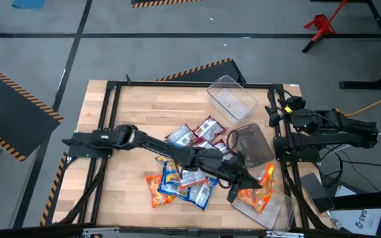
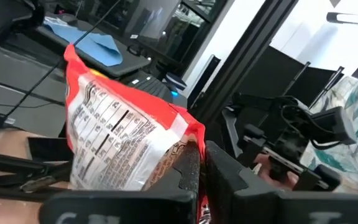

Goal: Sort Maruchan noodles
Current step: Put the orange bag into the bottom transparent bin

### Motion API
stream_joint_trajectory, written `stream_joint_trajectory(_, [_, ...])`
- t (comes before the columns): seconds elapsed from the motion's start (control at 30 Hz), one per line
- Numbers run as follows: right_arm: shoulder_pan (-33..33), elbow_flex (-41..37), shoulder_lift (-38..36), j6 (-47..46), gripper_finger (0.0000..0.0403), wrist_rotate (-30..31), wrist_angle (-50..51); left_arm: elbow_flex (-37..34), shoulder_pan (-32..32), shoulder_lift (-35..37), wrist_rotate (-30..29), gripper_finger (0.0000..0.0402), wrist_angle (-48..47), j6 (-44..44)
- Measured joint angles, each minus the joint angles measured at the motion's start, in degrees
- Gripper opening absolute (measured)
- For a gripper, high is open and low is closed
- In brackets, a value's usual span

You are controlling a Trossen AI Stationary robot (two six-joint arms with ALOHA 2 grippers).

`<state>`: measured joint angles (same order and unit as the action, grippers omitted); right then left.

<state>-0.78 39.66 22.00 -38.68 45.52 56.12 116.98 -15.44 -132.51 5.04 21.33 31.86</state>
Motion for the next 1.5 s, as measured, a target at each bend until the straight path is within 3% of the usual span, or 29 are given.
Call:
stream_joint_trajectory(0.2, [0.0, 0.0, 0.0, -1.82, 0.0351, 0.09, 2.08, 4.75, -0.02, -5.86, 0.09, 0.0002, 1.01, 2.28])
stream_joint_trajectory(0.4, [0.0, 0.0, 0.0, -3.1, 0.0351, 0.5, 2.62, 5.98, 0.32, -10.85, 0.08, 0.0002, 8.46, 8.95])
stream_joint_trajectory(0.8, [0.0, 0.0, 0.0, -3.06, 0.0351, 1.79, 2.88, 6.09, 0.35, -13.55, -0.48, 0.0012, 5.03, 19.66])
stream_joint_trajectory(1.03, [0.0, 0.0, 0.0, -2.96, 0.0351, 2.08, 2.91, 6.09, 0.25, -13.5, -1.44, 0.0012, 3.38, 20.54])
stream_joint_trajectory(1.4, [0.0, 0.0, 0.0, -2.86, 0.0351, 1.48, 4.32, 6.09, 0.35, -13.5, 2.22, 0.011, 3.18, 20.75])
stream_joint_trajectory(1.5, [0.0, 0.0, 0.0, -2.86, 0.0351, 0.99, 4.32, 6.09, 1.77, -13.47, 7.69, 0.0132, 3.15, 22.04])
